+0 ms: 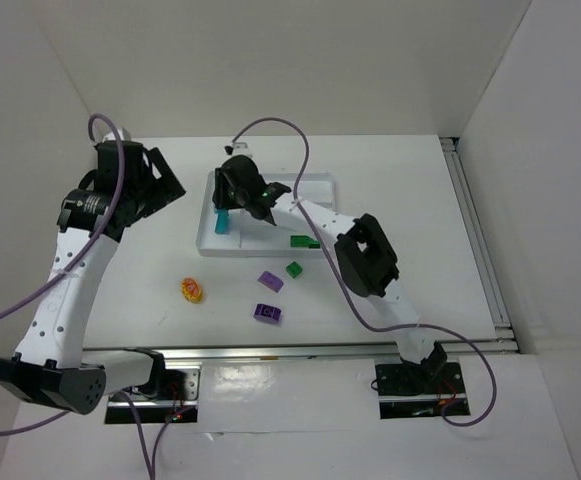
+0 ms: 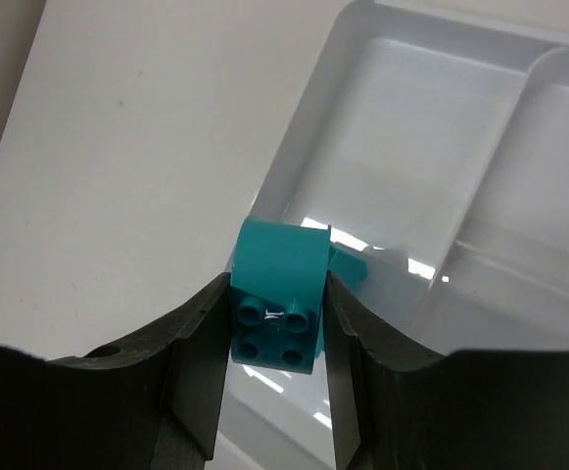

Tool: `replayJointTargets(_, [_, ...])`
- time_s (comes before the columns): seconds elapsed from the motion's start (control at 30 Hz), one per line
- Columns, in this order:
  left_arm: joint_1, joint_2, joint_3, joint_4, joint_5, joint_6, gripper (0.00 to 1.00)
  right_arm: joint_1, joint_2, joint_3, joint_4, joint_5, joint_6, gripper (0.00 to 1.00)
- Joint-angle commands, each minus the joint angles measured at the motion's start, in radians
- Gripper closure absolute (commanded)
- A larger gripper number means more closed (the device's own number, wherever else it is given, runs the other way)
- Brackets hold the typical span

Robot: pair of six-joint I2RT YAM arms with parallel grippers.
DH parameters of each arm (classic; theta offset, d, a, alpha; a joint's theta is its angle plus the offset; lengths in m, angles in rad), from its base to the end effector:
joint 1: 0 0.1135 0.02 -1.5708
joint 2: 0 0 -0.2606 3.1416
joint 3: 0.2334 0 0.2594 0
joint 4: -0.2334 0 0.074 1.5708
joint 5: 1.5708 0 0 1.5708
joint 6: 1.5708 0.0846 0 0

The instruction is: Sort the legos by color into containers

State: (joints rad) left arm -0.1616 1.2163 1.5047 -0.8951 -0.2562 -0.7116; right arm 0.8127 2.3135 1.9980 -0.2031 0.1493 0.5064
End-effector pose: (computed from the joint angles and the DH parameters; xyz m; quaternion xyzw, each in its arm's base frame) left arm 0.2822 -0.0243 0.3983 -0.2956 0.8297 -0.0919 0.4645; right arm 0.4160 0.4210 0.2061 -0.0945 0.8580 0.2559 0.4353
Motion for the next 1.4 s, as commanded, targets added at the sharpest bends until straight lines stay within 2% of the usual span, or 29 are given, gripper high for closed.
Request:
replayJointTargets(0.0, [0.011,-0.041,-0.021,0.001,0.011,-0.014,0.08,-0.036,0.088,0.152,0.015,-0.039,-0.016,0.60])
replayJointTargets(0.07, [0.011,-0.067,-0.031,0.001,0.011,-0.014,0.08,-0.046,0.131,0.238,0.005,-0.048,-0.006,0.58])
replayJointTargets(0.13, [0.022,-0.067,-0.040,-0.024,0.002,-0.014,0.08,-0.056,0.190,0.289,-0.004,-0.057,-0.006,0.51])
replayJointTargets(0.17, [0.022,-0.078,-0.049,-0.024,-0.012,-0.014,0.08,-0.066,0.204,0.330,-0.013,-0.057,-0.006,0.36])
replayJointTargets(0.27, [0.031,-0.087,-0.061,-0.044,-0.012,-0.014,0.08,-0.075,0.213,0.343,-0.003,-0.068,-0.006,0.18])
replayJointTargets(0.3, [0.040,-0.099,-0.078,-0.044,-0.012,-0.014,0.08,-0.084,0.195,0.328,0.007,-0.082,-0.006,0.15])
replayJointTargets(0.43, [0.049,-0.100,-0.124,-0.044,-0.021,-0.014,0.08,-0.093,0.080,0.219,0.022,-0.082,-0.026,0.15])
replayJointTargets(0.47, [0.050,-0.100,-0.141,-0.044,-0.021,-0.003,0.08,-0.093,0.005,0.182,0.034,-0.071,-0.049,0.15])
replayJointTargets(0.53, [0.050,-0.090,-0.168,-0.044,-0.031,-0.003,0.10,-0.093,-0.083,0.034,0.059,-0.036,-0.058,0.17])
replayJointTargets(0.67, [0.050,-0.078,-0.276,-0.044,-0.031,-0.015,0.12,-0.103,-0.367,-0.276,0.100,-0.004,-0.069,0.17])
replayJointTargets(0.7, [0.050,-0.067,-0.294,-0.044,-0.019,-0.028,0.12,-0.112,-0.415,-0.398,0.120,0.007,-0.069,0.17])
replayJointTargets(0.8, [0.025,-0.040,-0.389,-0.007,-0.008,-0.086,0.12,-0.122,-0.596,-0.603,0.130,0.045,-0.060,0.15])
replayJointTargets(1.0, [0.016,0.051,-0.538,0.086,0.098,-0.167,0.12,-0.179,-0.814,-0.777,0.053,0.118,-0.060,0.13])
replayJointTargets(1.37, [-0.027,0.146,-0.676,0.229,0.129,-0.226,0.11,-0.251,-0.911,-0.866,0.011,0.096,-0.060,0.11])
